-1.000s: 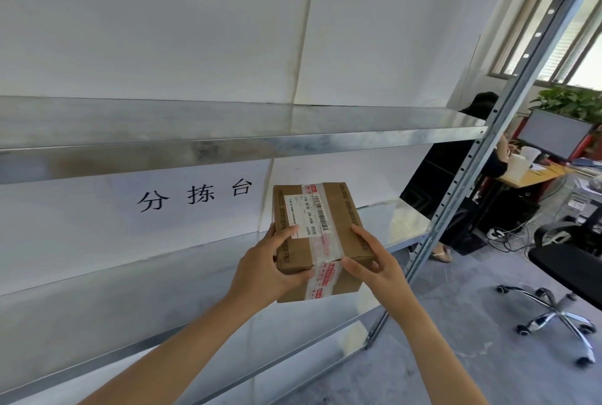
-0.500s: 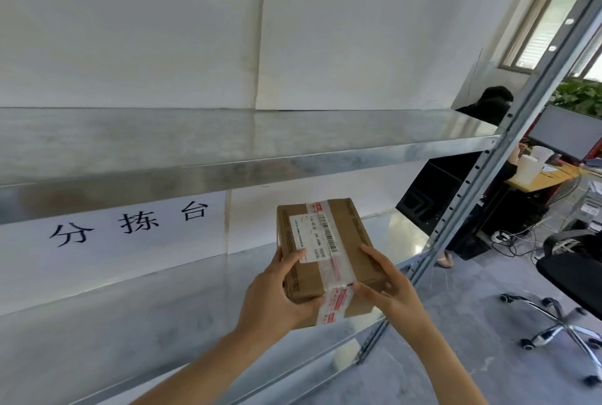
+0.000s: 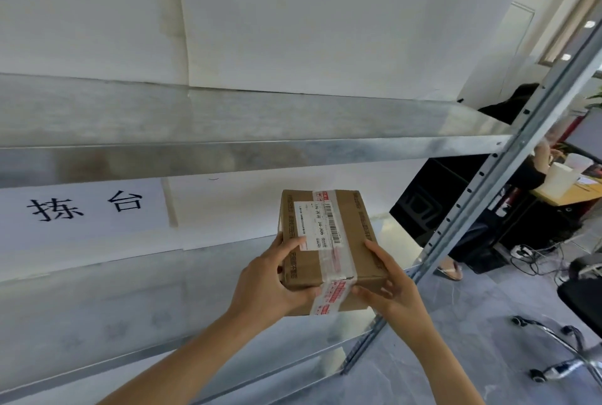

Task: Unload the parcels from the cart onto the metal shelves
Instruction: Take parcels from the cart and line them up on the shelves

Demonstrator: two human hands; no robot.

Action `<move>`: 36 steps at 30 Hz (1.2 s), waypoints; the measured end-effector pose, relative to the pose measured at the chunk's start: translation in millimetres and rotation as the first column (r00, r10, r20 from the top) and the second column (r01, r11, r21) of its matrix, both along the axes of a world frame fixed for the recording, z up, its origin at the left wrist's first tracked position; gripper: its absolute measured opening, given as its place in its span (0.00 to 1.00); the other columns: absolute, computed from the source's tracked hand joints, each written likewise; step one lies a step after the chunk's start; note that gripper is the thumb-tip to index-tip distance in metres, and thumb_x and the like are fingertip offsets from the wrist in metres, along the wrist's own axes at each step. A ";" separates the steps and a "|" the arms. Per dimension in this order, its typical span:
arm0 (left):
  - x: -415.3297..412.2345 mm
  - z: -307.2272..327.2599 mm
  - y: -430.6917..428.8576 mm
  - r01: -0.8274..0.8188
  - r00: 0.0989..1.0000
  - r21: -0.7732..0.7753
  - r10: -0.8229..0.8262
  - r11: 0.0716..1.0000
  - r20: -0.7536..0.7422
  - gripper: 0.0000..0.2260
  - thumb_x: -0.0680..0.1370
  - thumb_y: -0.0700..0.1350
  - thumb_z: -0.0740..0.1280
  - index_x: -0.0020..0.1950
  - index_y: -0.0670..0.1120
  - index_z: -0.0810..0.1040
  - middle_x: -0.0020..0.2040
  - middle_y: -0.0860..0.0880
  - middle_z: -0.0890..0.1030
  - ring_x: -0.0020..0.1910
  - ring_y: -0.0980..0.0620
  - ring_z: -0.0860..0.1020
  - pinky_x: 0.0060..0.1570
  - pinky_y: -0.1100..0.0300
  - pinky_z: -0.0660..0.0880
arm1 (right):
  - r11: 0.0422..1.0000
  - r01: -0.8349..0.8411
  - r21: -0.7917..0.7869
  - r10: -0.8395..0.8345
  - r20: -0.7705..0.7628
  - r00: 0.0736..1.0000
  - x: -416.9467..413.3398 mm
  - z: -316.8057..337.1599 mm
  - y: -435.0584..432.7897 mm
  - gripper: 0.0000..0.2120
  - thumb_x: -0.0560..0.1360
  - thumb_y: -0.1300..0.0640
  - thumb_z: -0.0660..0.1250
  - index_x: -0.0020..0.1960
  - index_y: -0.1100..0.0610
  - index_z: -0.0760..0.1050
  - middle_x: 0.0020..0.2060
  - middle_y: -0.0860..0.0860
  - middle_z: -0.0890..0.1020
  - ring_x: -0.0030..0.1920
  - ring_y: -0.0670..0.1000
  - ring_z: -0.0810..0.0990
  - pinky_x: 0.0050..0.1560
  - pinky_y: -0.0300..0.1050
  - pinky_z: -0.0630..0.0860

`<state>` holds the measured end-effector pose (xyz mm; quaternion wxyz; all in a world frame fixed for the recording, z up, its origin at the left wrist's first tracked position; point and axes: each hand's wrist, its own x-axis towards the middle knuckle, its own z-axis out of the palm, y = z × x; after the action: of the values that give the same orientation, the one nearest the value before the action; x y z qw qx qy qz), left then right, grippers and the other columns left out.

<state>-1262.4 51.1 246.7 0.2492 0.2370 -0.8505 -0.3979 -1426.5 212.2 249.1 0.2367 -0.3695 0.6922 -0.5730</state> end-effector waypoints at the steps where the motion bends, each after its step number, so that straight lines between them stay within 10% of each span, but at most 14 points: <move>1: -10.6 0.1 4.7 -0.011 1.000 0.006 0.011 1.000 -0.007 0.34 0.66 0.57 0.76 0.65 0.67 0.60 0.62 0.70 0.62 0.49 0.65 0.72 0.56 0.67 0.73 | 1.000 -0.013 0.000 0.013 -0.003 1.000 -12.5 0.8 3.0 0.34 0.63 0.57 0.75 0.67 0.43 0.70 0.58 0.46 0.79 0.53 0.47 0.82 0.48 0.41 0.80; 15: -148.2 -9.8 76.0 -0.032 0.997 0.042 0.029 0.999 0.066 0.34 0.66 0.58 0.76 0.60 0.74 0.55 0.60 0.72 0.63 0.48 0.66 0.73 0.54 0.64 0.76 | 0.993 -0.088 0.079 0.089 -0.013 0.996 -167.1 -5.9 68.6 0.32 0.67 0.67 0.74 0.66 0.47 0.70 0.55 0.44 0.80 0.51 0.41 0.81 0.45 0.37 0.80; 21: -182.5 -21.1 94.5 -0.035 0.991 0.081 0.024 0.996 0.133 0.36 0.68 0.54 0.75 0.62 0.73 0.53 0.69 0.65 0.62 0.58 0.61 0.71 0.59 0.60 0.74 | 0.989 -0.110 0.101 0.113 -0.022 0.993 -203.2 -13.0 83.1 0.36 0.60 0.42 0.78 0.66 0.43 0.69 0.54 0.34 0.79 0.53 0.43 0.79 0.51 0.43 0.80; 27: -205.0 -38.0 97.4 -0.049 0.982 0.121 0.026 0.991 0.189 0.37 0.69 0.52 0.75 0.66 0.70 0.53 0.73 0.60 0.63 0.60 0.57 0.73 0.59 0.58 0.76 | 0.983 -0.127 0.135 0.131 -0.021 0.991 -233.9 -39.6 83.6 0.31 0.68 0.69 0.73 0.65 0.46 0.70 0.60 0.44 0.76 0.56 0.41 0.79 0.50 0.36 0.79; 36: -219.8 -67.2 94.5 -0.094 0.982 0.213 0.055 0.972 0.182 0.30 0.71 0.47 0.75 0.66 0.61 0.63 0.71 0.57 0.67 0.57 0.56 0.74 0.52 0.68 0.75 | 0.978 -0.097 0.183 0.110 -0.066 0.992 -252.3 -73.9 70.0 0.29 0.72 0.70 0.70 0.60 0.38 0.75 0.60 0.47 0.77 0.56 0.41 0.78 0.50 0.29 0.75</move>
<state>-1482.2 145.6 179.5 0.1608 0.3292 -0.8100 -0.4579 -1678.8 282.1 175.2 0.2721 -0.4037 0.7292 -0.4808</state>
